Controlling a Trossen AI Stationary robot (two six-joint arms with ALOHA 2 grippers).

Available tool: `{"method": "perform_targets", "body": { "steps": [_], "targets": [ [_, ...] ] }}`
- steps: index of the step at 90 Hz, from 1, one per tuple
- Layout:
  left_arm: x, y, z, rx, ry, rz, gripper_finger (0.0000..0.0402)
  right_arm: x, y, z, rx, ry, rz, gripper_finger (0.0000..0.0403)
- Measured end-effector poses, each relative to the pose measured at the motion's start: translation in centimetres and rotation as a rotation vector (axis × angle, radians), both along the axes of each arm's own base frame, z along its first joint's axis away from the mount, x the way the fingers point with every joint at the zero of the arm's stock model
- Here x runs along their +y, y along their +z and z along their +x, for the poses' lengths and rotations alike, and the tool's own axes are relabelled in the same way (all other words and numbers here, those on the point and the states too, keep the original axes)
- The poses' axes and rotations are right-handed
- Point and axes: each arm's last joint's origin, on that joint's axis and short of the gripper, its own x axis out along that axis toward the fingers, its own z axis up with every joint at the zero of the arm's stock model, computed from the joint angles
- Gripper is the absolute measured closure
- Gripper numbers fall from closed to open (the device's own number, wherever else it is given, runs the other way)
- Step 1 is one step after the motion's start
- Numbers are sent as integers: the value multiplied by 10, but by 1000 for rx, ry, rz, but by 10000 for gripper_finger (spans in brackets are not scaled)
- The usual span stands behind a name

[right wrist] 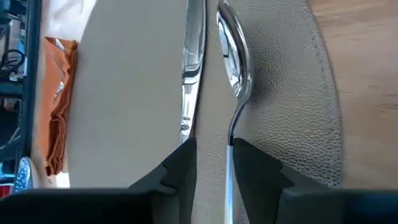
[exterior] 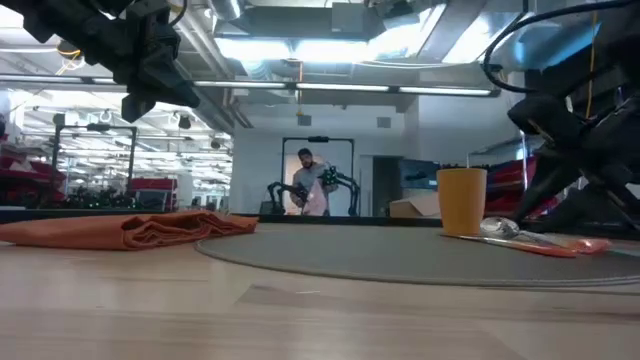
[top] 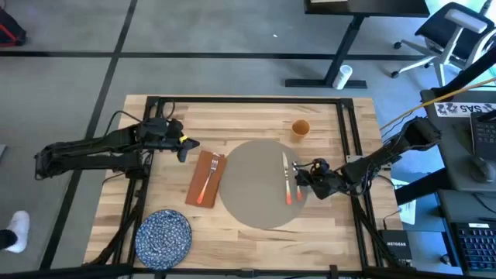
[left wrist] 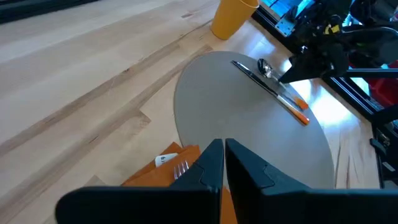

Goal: Set table place
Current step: Put the orange spoon on the gray mat

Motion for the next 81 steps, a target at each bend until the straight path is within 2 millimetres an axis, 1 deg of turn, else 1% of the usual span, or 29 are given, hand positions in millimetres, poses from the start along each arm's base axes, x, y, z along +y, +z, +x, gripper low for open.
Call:
{"method": "perform_targets", "body": {
  "steps": [30, 62, 71, 81],
  "targets": [
    [0, 0, 0, 1, 0, -1, 402, -3, -5, -7, 93, -15, -6, 313],
    [0, 0, 0, -1, 4, -7, 402, -4, -5, -8, 93, -28, -29, 314],
    [0, 0, 0, -1, 4, -7, 402, -4, -5, -8, 96, -25, -32, 331],
    [0, 0, 0, -1, 4, -7, 402, -4, -5, -7, 84, -23, -39, 375]
  ]
}}
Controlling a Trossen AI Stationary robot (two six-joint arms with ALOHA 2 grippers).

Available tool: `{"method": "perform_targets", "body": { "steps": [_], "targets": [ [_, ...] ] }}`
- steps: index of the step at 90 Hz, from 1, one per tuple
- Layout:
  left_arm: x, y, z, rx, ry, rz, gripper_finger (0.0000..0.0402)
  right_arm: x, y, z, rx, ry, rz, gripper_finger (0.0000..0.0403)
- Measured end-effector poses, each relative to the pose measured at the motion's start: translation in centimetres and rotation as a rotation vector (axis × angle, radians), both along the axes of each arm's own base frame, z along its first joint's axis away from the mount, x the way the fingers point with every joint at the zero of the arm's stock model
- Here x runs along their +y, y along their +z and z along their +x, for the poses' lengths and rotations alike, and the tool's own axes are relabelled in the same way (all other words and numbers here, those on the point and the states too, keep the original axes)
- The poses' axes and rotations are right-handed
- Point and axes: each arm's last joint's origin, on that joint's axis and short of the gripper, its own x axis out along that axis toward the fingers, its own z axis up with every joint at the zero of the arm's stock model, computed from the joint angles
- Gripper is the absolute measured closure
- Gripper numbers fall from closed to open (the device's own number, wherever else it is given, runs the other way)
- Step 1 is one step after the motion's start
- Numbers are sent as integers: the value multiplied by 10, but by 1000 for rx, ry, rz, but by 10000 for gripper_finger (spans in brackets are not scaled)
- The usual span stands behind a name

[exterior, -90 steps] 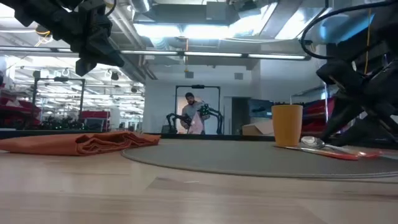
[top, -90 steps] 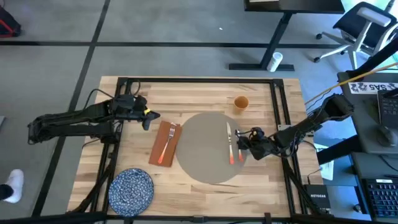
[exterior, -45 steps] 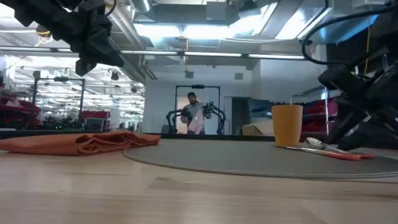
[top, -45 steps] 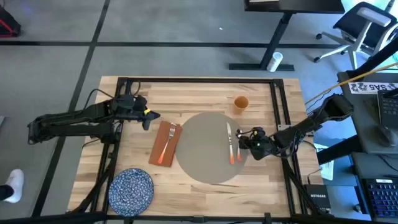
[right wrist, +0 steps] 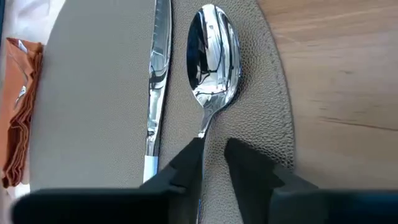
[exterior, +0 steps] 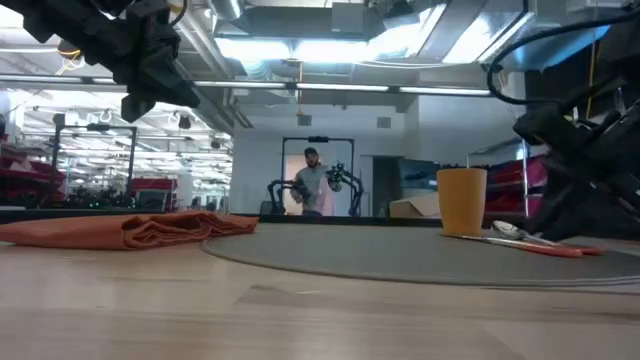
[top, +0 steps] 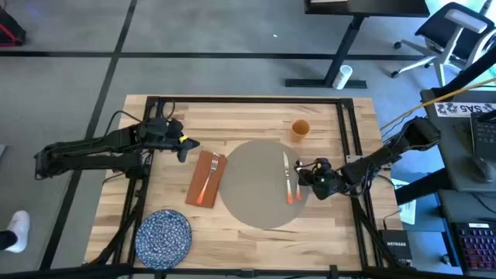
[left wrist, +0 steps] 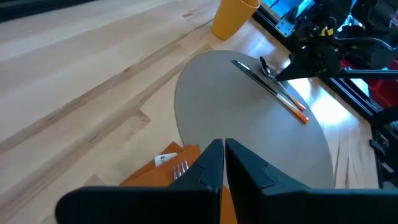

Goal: Set table place
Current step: Put the orange spoon on the gray mat

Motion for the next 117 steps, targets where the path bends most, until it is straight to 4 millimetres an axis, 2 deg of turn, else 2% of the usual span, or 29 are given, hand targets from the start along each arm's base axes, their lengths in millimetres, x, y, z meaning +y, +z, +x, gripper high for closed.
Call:
{"method": "perform_targets", "body": {
  "steps": [7, 34, 62, 117],
  "targets": [
    [0, 0, 0, 0, 0, 0, 402, 0, 2, 2, -15, 1, -20, 396],
    [0, 0, 0, 0, -1, 1, 402, 4, 14, 11, -28, 11, -49, 401],
    [0, 0, 0, 1, -1, 0, 402, -8, 22, 12, 111, -76, -91, 402],
    [0, 0, 0, 1, 0, 0, 402, -25, 19, 9, 199, -151, -113, 403]
  ]
}}
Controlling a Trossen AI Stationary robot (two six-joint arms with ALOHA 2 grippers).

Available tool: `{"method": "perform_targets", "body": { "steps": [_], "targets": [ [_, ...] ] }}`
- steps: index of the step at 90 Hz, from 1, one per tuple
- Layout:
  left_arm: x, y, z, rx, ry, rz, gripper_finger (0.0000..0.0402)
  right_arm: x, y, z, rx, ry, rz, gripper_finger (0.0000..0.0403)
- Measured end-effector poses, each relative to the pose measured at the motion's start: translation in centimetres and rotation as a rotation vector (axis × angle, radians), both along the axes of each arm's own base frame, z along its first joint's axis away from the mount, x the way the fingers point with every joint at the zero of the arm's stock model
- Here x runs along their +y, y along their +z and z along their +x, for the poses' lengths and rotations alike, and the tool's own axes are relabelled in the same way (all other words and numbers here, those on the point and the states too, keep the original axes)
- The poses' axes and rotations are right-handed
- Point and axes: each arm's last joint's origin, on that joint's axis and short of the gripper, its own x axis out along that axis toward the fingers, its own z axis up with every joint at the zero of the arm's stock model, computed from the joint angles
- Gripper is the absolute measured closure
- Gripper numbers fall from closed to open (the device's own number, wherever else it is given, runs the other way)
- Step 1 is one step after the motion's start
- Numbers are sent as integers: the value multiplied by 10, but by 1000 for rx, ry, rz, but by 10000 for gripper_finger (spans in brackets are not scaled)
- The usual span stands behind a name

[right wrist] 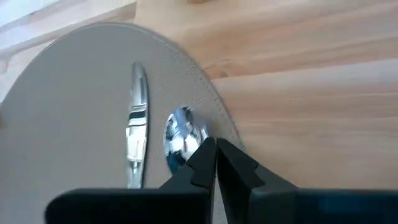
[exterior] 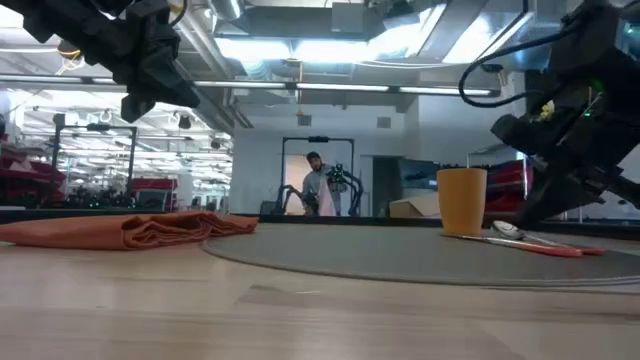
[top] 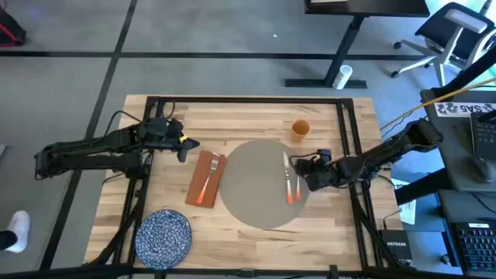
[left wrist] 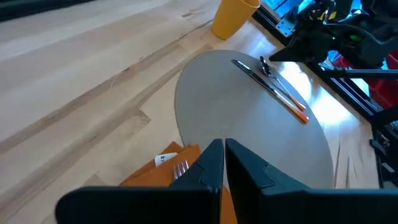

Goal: Set table place
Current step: Put the orange spoon on the gray mat

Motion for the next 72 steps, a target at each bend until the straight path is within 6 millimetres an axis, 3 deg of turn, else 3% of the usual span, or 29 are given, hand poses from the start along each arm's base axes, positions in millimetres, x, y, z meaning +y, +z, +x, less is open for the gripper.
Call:
{"method": "perform_targets", "body": {
  "steps": [72],
  "targets": [
    [0, 0, 0, 1, -1, 3, 402, -2, 0, -1, 10, -9, -17, 403]
  ]
}}
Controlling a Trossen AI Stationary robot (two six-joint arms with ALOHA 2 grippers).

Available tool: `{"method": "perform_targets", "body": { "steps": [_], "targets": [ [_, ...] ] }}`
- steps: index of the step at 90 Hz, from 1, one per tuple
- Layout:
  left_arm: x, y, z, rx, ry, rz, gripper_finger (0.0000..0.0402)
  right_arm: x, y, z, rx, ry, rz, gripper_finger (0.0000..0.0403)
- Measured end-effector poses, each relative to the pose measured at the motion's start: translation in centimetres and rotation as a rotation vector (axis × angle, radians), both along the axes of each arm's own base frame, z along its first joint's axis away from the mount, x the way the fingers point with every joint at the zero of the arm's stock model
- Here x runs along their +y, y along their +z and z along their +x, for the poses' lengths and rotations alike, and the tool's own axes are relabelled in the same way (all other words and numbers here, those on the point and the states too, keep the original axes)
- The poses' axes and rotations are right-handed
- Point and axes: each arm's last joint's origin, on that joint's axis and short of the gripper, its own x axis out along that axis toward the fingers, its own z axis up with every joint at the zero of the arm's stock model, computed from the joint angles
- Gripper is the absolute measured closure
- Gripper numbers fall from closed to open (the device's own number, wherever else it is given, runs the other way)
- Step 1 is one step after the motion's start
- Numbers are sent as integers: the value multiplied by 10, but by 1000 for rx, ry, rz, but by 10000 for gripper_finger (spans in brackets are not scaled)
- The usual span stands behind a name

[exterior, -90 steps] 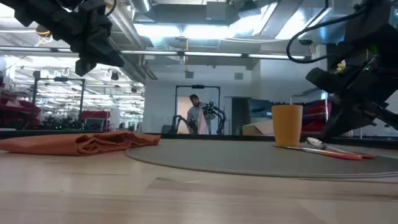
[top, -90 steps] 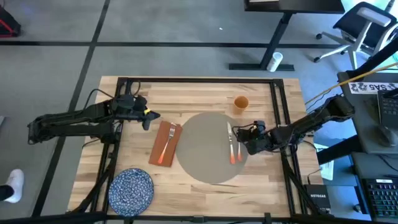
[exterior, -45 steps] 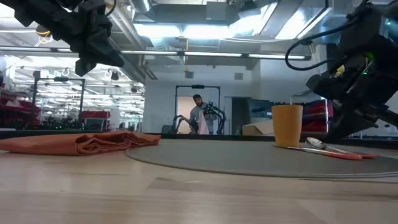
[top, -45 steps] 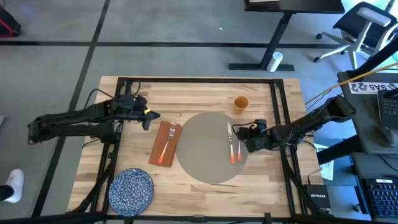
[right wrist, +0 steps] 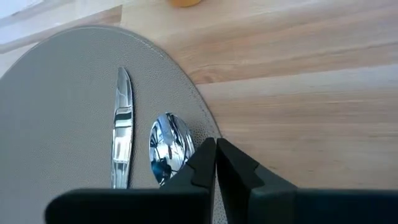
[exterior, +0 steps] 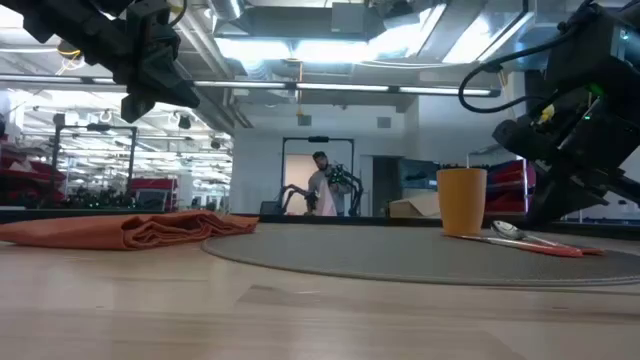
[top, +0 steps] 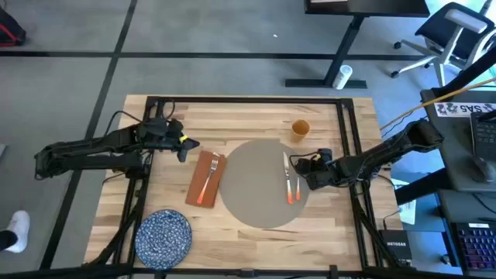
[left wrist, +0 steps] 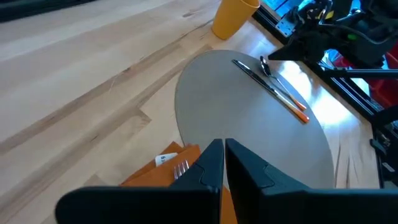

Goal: Set table place
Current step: Put the orange spoon on the gray mat

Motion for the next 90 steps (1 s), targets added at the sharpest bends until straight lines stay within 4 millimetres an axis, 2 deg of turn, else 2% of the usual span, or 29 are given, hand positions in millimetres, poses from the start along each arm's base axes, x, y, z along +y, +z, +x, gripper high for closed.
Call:
{"method": "perform_targets", "body": {
  "steps": [90],
  "targets": [
    [0, -3, -2, 38, 26, 8, 402, 1, 0, 2, 9, 51, -16, 403]
  ]
}}
